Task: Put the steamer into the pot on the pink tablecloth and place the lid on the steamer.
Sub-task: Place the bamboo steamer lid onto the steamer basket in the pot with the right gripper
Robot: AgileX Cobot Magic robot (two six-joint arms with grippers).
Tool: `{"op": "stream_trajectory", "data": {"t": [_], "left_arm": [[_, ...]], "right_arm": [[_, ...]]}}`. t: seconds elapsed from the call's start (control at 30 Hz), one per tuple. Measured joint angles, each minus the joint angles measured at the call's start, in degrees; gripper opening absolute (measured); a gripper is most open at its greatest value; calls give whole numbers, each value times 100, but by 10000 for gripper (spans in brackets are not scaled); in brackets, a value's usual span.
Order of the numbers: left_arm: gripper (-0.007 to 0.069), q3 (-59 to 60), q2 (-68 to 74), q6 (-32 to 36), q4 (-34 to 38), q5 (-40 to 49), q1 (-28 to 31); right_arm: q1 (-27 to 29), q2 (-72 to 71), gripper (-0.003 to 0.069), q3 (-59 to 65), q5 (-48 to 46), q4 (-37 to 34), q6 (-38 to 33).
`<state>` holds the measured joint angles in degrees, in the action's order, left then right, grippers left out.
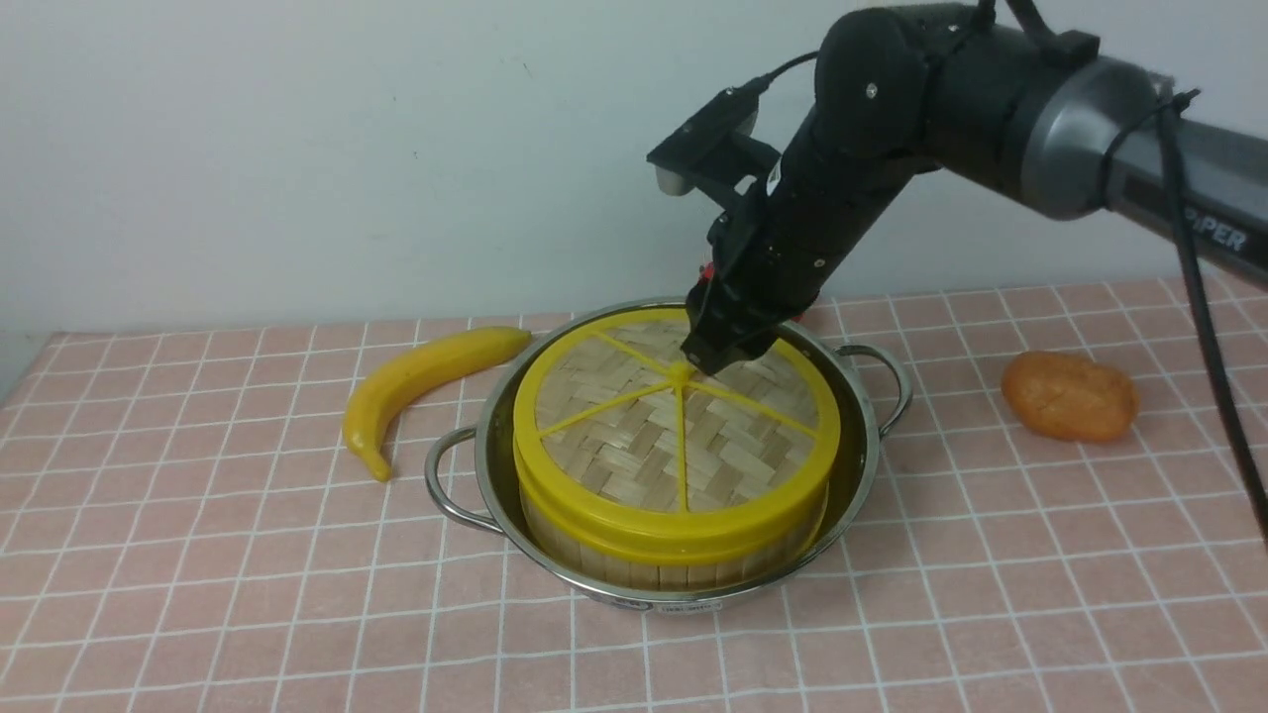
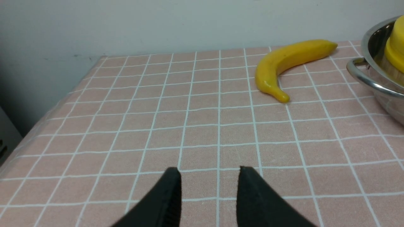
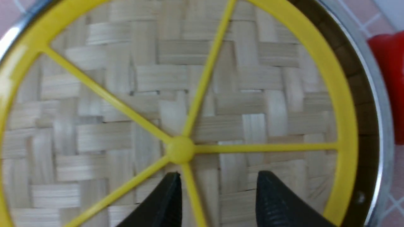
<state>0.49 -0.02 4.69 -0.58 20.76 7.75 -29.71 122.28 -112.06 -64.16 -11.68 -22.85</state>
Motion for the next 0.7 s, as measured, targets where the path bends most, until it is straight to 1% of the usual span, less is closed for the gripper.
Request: {"op": "stream_trajectory", "data": {"t": [0.13, 0.2, 0.23, 0.37, 0.6, 0.7], "left_arm": [[243, 0, 0, 0, 0, 0, 0], [243, 0, 0, 0, 0, 0, 0], [243, 0, 0, 0, 0, 0, 0], [243, 0, 0, 0, 0, 0, 0], [243, 0, 0, 0, 0, 0, 0], [243, 0, 0, 0, 0, 0, 0]], "right_arm": [[0, 96, 309, 0, 301, 1, 0], [0, 199, 288, 0, 486, 31, 0], [0, 258, 275, 0, 527, 74, 0], [0, 353, 260, 4, 542, 104, 0], [6, 352, 253, 4, 482, -333, -303], [6, 352, 253, 4, 477, -367, -318]]}}
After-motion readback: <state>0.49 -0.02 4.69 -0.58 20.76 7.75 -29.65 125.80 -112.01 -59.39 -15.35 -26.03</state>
